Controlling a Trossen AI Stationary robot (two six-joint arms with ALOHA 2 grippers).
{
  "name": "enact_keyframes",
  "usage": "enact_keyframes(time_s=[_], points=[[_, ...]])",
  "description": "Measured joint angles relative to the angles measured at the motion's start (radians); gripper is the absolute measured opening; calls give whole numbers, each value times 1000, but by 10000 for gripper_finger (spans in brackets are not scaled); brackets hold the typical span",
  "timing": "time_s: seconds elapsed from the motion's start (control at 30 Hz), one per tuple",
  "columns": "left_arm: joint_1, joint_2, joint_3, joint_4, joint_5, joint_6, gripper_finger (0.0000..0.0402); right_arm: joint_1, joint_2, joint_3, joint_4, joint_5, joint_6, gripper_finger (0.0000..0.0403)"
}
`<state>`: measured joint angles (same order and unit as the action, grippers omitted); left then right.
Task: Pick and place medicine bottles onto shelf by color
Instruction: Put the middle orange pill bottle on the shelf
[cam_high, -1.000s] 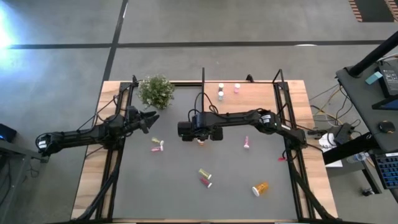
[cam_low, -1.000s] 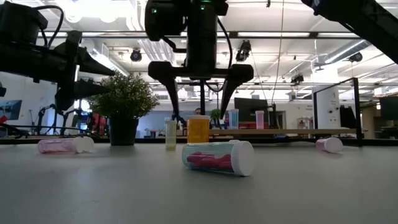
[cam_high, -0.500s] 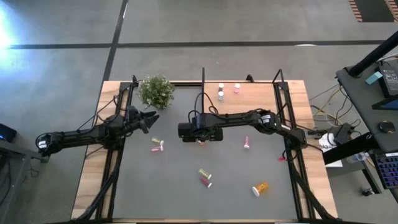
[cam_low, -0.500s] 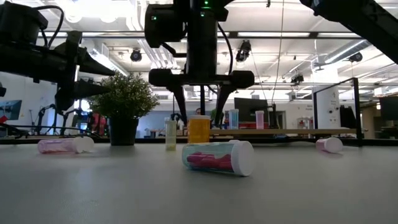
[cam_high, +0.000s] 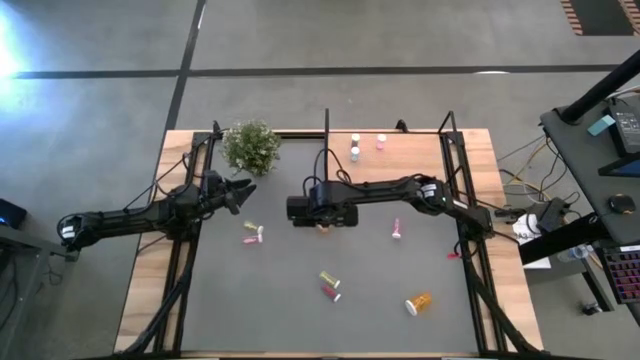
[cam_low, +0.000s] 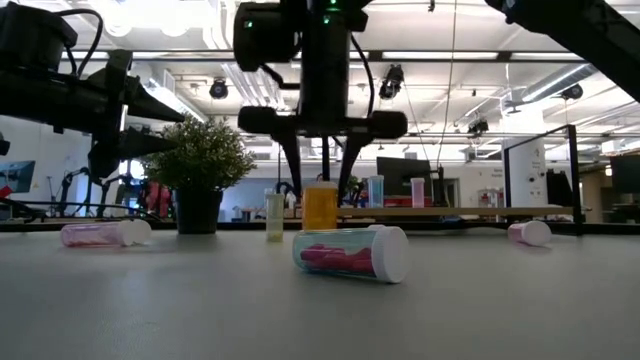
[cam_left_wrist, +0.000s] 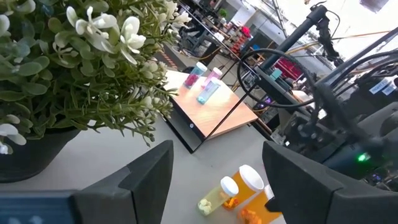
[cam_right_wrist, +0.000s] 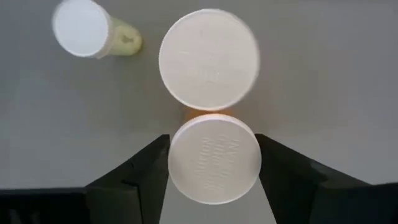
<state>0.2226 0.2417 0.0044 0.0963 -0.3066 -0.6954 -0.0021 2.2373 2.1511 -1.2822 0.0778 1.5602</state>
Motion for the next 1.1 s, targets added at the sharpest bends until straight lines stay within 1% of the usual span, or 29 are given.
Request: enact_keyframes(time_s=[0.13,0.27,0.4,0.5,0.63,0.77,0.97,1.1], points=[[0,0,0,0,0,0,231,0,-40,-1,-41,1,38,204],[0,0,0,0,0,0,231,-4,-71,-6,-157,6,123,194],[0,0,0,0,0,0,231,-14,-132,-28,-235,73,196,194],[0,0,0,0,0,0,231,-33,-204,-71,-264,135,257,194],[0,3,0,1,0,0,231,-85,-337,-199,-270,172,307,194],[0,5,0,0,0,0,231,-169,-476,-387,-228,187,324,195],[0,6,0,0,0,0,231,-356,-679,-656,-65,185,286,195],[0,6,0,0,0,0,231,-503,-761,-781,25,185,288,197]])
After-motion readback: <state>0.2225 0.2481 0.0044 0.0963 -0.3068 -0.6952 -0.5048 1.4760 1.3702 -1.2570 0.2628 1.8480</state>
